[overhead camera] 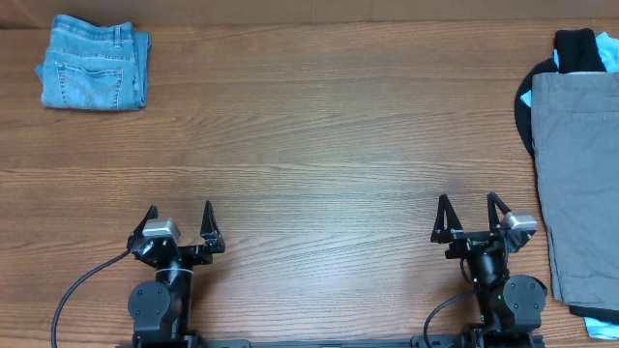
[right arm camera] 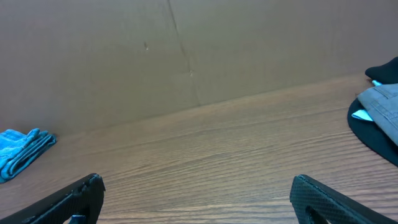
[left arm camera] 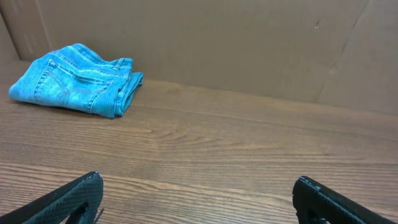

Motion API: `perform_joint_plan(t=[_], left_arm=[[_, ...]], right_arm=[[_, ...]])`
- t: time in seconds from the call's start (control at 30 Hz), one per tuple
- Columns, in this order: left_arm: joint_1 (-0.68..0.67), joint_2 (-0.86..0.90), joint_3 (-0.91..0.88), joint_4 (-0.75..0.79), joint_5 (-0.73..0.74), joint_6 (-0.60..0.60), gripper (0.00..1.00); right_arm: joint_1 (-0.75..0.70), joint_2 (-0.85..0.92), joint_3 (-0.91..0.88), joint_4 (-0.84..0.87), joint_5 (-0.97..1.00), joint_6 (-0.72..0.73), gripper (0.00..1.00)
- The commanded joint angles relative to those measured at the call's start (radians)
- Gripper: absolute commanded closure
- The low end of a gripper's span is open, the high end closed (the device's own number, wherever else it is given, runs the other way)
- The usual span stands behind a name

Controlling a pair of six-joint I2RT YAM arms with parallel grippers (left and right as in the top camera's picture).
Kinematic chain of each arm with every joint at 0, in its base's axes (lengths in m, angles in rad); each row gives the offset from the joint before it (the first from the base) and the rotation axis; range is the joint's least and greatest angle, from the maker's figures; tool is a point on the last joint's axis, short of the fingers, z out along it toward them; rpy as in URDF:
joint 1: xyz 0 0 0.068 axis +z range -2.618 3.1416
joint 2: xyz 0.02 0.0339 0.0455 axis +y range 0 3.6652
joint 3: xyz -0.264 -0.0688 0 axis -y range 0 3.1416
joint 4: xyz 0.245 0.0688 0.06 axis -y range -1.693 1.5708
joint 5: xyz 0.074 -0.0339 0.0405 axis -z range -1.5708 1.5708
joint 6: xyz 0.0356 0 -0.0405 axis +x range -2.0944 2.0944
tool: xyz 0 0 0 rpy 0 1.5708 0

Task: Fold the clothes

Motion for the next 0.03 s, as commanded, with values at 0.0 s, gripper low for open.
perform_joint_plan(t=[0.0], left_arm=[[-0.006, -0.01, -0.003, -0.001, -0.017, 0.004, 0.0]], right_arm=[[0.005, -0.009, -0.011, 0.004, 0.009, -0.001, 0.0]])
